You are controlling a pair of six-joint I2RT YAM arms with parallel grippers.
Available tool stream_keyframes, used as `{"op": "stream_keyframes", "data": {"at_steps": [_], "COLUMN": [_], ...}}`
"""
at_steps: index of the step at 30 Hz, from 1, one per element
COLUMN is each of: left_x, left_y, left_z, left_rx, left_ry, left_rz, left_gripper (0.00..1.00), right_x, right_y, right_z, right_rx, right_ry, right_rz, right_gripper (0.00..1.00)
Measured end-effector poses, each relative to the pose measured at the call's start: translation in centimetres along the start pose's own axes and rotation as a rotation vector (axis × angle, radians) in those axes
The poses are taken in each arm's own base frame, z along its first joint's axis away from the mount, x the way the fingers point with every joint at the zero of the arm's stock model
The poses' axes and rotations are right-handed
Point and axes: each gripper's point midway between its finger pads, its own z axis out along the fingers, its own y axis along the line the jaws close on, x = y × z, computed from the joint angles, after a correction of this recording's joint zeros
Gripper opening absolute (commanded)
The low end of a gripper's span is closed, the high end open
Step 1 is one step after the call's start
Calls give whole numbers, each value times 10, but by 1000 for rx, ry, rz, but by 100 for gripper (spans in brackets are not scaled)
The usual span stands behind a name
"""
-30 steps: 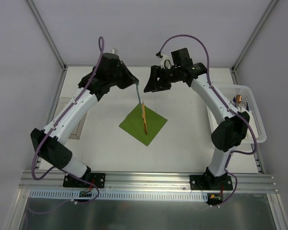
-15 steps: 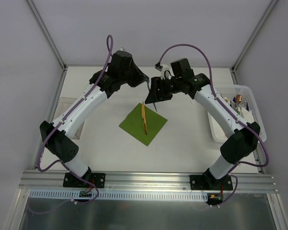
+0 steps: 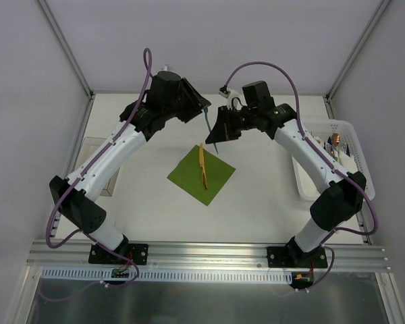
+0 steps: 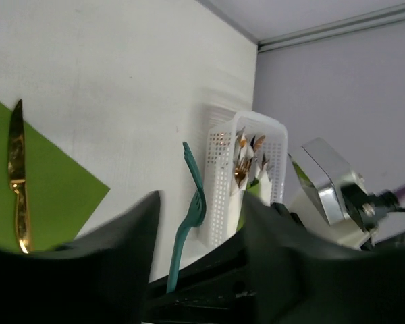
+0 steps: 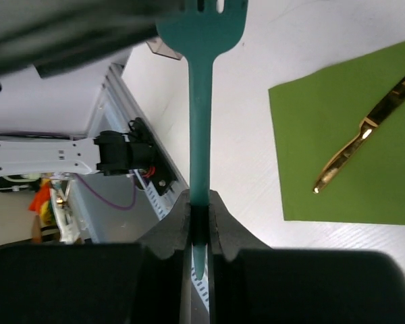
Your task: Place the utensils on the paper napkin and roll it up
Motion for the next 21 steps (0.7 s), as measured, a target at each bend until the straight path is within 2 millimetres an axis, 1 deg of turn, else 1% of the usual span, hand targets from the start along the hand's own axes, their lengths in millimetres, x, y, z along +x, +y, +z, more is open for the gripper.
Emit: {"op": "stream_keyframes", "data": {"at_steps": [2,3,4,6,9,10,11,12,14,19,21], "left_x": [-1,-1,-2,-2,-3,-3,-3,-2,-1,8,7], "left_y": [-2,-2,-4,-1,-9,-13,-18,-22,-29,-31,-33], "left_z": [-7,-10,-17,-32,-56,-63,-68,-71,-74,-66,-65], "left_rx": [30,45,78,122,220,257,292,315,371,419,429], "left_ry": [-12,-21,-36,-56,-77,-79,-80,-79,-78,-48,-50], "left_rz": [19,23,34,47,54,59,60,61,66,74,78], "left_gripper": [65,65,65,63,55,49,46,44,43,41,40], "right_x": [-5,-7,-10,-18,-30,-34,-36,-38,-40,-44,-44], "right_y": [1,1,1,1,8,14,21,26,41,69,77], "right_z": [-1,-2,-3,-6,-10,-10,-12,-12,-15,-24,-27], "right_rx": [-51,-73,-100,-166,-262,-306,-346,-377,-448,-553,-575], "right_ry": [-14,-21,-31,-57,-89,-101,-108,-110,-111,-104,-103], "right_rz": [34,51,74,111,148,152,157,158,158,132,120], "right_gripper": [0,0,0,0,0,0,0,0,0,0,0]}}
